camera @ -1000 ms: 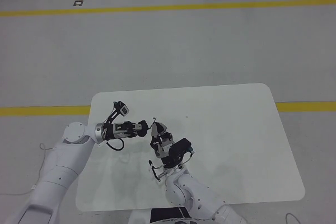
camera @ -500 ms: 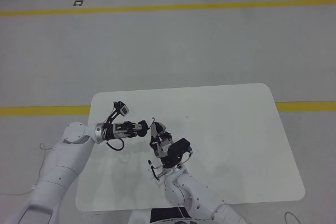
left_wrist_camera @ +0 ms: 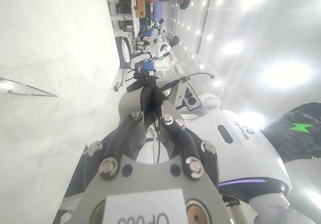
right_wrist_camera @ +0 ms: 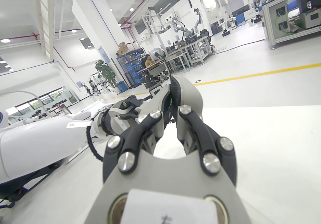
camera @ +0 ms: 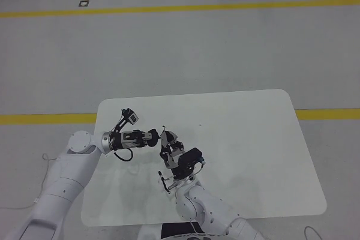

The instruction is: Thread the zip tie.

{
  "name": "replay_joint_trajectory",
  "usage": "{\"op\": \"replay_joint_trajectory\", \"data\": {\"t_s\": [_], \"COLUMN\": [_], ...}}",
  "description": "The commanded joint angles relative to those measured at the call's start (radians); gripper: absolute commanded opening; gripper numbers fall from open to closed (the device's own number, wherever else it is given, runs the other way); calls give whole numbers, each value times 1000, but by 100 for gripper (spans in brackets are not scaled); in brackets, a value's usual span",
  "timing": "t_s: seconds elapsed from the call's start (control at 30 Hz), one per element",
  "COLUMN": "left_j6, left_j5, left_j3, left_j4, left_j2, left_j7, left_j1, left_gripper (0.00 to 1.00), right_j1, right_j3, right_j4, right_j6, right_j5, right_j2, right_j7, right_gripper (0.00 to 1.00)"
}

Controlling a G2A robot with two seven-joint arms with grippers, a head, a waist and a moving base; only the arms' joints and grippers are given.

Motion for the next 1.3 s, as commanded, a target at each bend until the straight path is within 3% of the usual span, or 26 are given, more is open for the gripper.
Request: {"op": "replay_joint_trajectory", "data": {"t_s": [0.0, 1.27], "left_j6": [0, 0], "left_j5": [0, 0], "left_j3": [0, 0], "left_j4": [0, 0], "left_j2": [0, 0], "left_j7": [0, 0], "left_j1": [0, 0], "left_gripper": [0, 0], "right_j1": [1, -2], "right_j3": [0, 2], "right_j4": [2, -3], "right_j6": [3, 6], "right_j5": [0, 0], "right_j2": [0, 1], "right_j7": [0, -2], "right_gripper": [0, 0]}}
